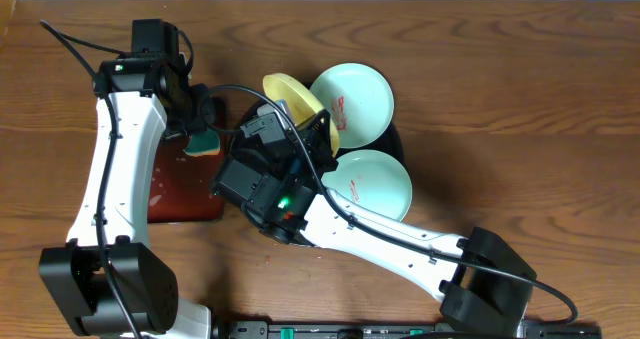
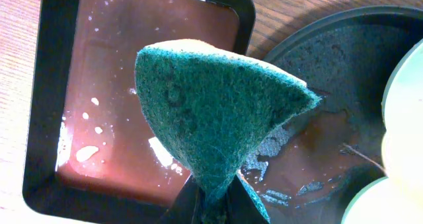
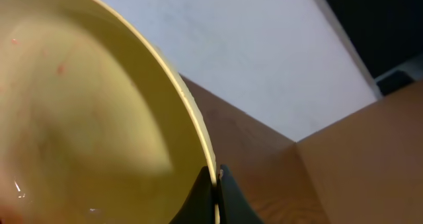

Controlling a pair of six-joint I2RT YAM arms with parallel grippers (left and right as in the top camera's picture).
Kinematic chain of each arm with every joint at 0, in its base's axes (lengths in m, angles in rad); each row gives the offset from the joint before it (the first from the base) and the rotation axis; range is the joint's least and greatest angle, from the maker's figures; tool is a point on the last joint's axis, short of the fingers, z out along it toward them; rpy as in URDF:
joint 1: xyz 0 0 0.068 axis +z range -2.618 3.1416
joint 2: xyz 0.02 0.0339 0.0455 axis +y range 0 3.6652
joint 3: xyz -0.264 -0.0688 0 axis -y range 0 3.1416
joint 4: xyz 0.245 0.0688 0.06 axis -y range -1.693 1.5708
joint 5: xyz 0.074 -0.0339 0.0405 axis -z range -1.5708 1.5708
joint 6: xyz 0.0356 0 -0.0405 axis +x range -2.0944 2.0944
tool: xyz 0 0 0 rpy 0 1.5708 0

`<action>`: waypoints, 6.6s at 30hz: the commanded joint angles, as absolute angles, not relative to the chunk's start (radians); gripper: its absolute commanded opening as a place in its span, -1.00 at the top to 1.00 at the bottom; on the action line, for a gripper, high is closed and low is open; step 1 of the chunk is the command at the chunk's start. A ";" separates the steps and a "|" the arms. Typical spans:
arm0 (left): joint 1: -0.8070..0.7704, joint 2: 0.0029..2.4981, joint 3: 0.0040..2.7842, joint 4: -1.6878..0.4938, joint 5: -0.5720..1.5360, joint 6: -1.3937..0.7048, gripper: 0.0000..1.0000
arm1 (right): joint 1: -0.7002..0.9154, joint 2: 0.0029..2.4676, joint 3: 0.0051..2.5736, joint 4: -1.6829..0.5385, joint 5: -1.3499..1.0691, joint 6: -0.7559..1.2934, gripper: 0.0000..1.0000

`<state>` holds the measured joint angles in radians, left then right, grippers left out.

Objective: Clean dirty plates on tray and stack at the side
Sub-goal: 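Lift the yellow plate with the right gripper and set it right of the tray, then release the yellow plate and move the right gripper to a light blue plate rim, then grip the light blue plate rim with the right gripper and drag it to center, then lower the sponge onto the light blue plate with the left gripper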

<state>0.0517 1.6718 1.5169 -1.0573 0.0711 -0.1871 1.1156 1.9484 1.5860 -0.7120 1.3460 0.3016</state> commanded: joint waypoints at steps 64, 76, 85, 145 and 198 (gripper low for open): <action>0.056 1.666 1.507 -1.057 0.059 -0.201 0.85 | -0.115 1.688 1.252 -0.985 -0.427 0.072 -0.14; 0.056 1.666 1.507 -1.057 0.059 -0.201 0.85 | 0.104 1.688 1.218 -1.012 -0.390 0.105 -0.29; 0.056 1.666 1.507 -1.057 0.059 -0.201 0.85 | 0.246 1.689 1.129 -0.907 -0.318 0.201 -0.14; 0.011 1.666 1.506 -1.057 0.070 -0.205 0.85 | 0.746 1.848 1.067 -0.336 -0.062 0.825 0.50; -0.294 1.803 1.224 -0.875 0.099 -0.365 0.85 | 0.616 1.933 1.099 -0.328 -0.274 0.537 0.98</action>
<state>-0.2890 1.7916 1.2804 -0.9253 0.1730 -0.2588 0.6067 1.9141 1.0874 -0.3271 -0.2794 0.5430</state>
